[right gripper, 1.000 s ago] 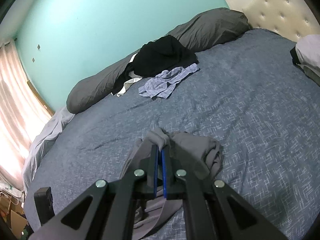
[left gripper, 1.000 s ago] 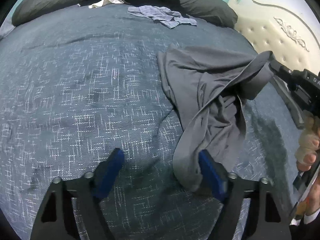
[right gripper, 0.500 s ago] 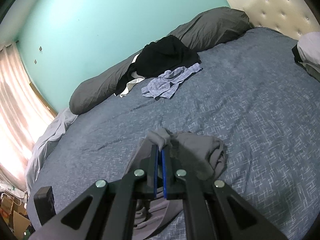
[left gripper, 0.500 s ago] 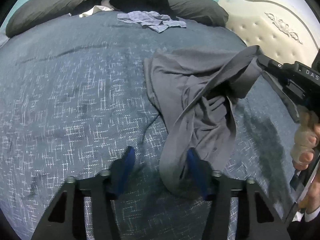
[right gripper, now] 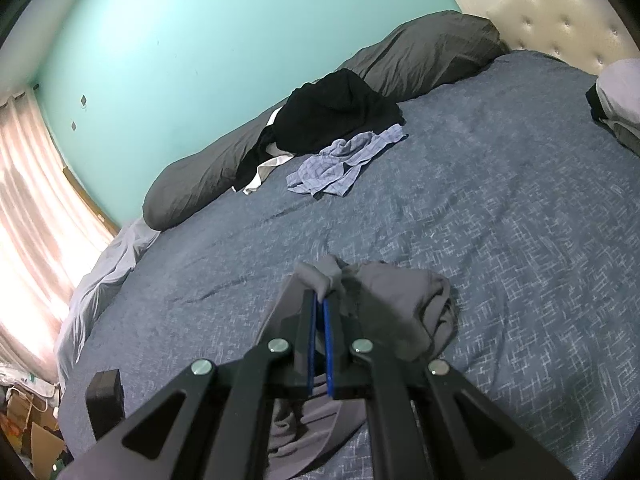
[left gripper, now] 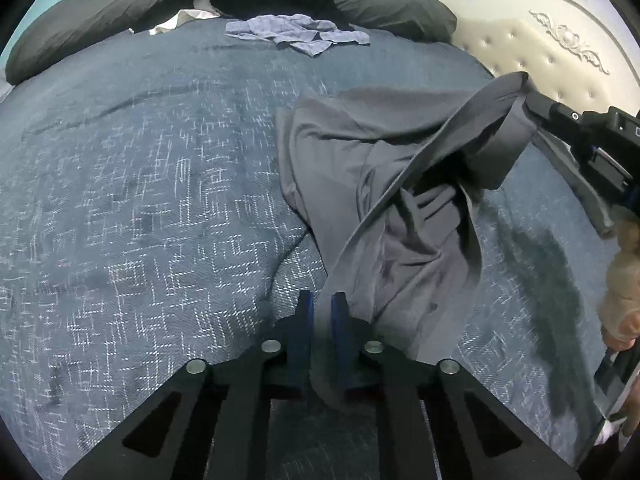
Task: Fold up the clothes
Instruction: 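Close the left gripper on the grey shirt edge near the right gripper, then hold the shirt with both grippers and stretch it taut between them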
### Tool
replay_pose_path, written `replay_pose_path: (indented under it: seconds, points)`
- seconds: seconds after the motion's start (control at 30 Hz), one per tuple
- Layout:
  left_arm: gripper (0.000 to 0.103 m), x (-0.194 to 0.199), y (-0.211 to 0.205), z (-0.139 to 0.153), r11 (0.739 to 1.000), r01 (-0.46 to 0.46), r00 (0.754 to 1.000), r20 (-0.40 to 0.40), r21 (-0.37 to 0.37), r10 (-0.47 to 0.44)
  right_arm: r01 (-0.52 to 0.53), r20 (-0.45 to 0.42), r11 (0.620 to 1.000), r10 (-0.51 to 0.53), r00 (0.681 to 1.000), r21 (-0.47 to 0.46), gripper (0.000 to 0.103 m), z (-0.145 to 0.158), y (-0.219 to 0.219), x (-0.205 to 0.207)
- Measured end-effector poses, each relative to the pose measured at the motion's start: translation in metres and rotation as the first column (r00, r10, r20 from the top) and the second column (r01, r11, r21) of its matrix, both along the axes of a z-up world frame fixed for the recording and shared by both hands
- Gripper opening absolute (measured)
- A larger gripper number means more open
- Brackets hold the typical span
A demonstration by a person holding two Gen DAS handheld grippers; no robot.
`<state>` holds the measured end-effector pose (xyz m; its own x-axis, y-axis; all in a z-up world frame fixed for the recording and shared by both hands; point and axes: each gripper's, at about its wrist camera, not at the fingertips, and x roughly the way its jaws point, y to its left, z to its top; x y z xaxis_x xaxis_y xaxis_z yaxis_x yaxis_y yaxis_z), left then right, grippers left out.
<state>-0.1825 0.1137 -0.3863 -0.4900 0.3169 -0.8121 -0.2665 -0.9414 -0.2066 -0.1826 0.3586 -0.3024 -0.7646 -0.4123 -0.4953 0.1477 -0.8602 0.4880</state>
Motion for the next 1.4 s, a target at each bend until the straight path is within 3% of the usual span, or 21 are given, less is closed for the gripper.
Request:
replay_pose_path:
  seconds: [0.4, 0.87, 1.2, 1.4]
  points:
    - [0.001, 0.003, -0.009, 0.012, 1.000, -0.001, 1.000, -0.030, 0.020, 0.002, 0.008, -0.020, 1.000, -0.008, 1.000, -0.002, 0.003, 0.004, 0.004, 0.003]
    - [0.001, 0.007, -0.059, 0.054, 0.993, -0.110, 0.985, -0.128, 0.038, 0.114, -0.024, -0.058, 1.000, 0.023, 0.998, -0.004, 0.003, 0.020, -0.004, 0.009]
    - [0.001, 0.031, -0.102, 0.116, 0.984, -0.174, 0.960, -0.216, 0.032, 0.177, -0.108, -0.150, 0.994, 0.111, 0.982, 0.029, 0.003, 0.069, -0.039, 0.036]
    - [0.001, 0.050, -0.122, 0.170, 0.982, -0.187, 0.937, -0.294, 0.027, 0.187, -0.141, -0.202, 0.989, 0.145, 0.969, 0.038, 0.003, 0.118, -0.055, 0.060]
